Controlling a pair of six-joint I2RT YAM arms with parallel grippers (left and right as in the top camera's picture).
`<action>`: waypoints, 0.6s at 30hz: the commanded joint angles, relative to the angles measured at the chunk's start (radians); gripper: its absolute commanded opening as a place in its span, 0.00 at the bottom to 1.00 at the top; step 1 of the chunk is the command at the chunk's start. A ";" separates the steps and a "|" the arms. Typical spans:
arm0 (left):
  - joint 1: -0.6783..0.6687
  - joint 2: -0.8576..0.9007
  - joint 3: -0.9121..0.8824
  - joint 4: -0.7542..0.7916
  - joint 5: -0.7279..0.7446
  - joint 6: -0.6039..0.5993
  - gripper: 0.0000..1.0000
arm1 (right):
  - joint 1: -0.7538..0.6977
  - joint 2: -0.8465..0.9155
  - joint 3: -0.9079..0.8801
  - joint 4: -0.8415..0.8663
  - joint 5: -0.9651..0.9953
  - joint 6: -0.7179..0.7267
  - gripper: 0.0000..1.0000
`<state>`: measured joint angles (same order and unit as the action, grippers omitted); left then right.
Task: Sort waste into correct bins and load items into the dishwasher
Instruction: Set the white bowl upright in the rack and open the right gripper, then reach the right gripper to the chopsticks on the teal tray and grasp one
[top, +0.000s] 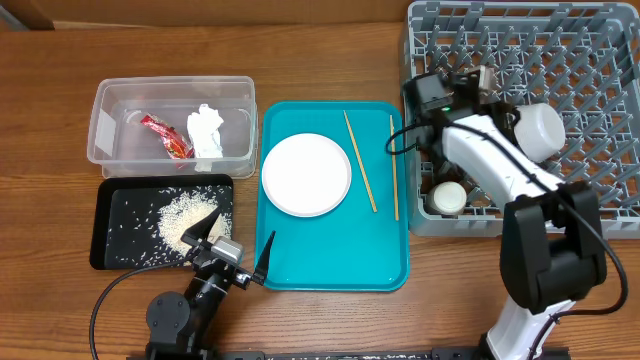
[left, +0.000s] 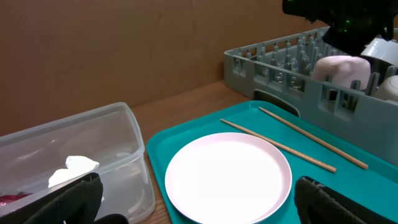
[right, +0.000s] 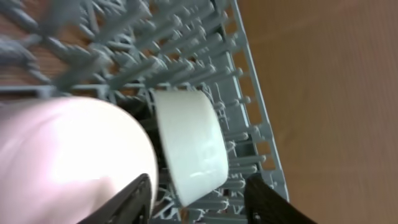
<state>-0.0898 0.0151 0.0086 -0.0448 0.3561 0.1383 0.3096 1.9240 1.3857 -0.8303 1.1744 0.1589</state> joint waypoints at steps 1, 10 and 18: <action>0.006 -0.010 -0.004 0.000 0.008 0.015 1.00 | 0.042 -0.102 0.009 -0.003 -0.027 0.028 0.54; 0.006 -0.010 -0.004 0.000 0.008 0.015 1.00 | 0.158 -0.249 0.009 -0.093 -0.949 0.050 0.51; 0.006 -0.010 -0.004 0.000 0.008 0.015 1.00 | 0.258 -0.162 -0.039 -0.069 -1.375 0.050 0.45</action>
<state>-0.0898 0.0151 0.0086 -0.0448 0.3561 0.1387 0.5358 1.7180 1.3735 -0.9081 -0.0097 0.2020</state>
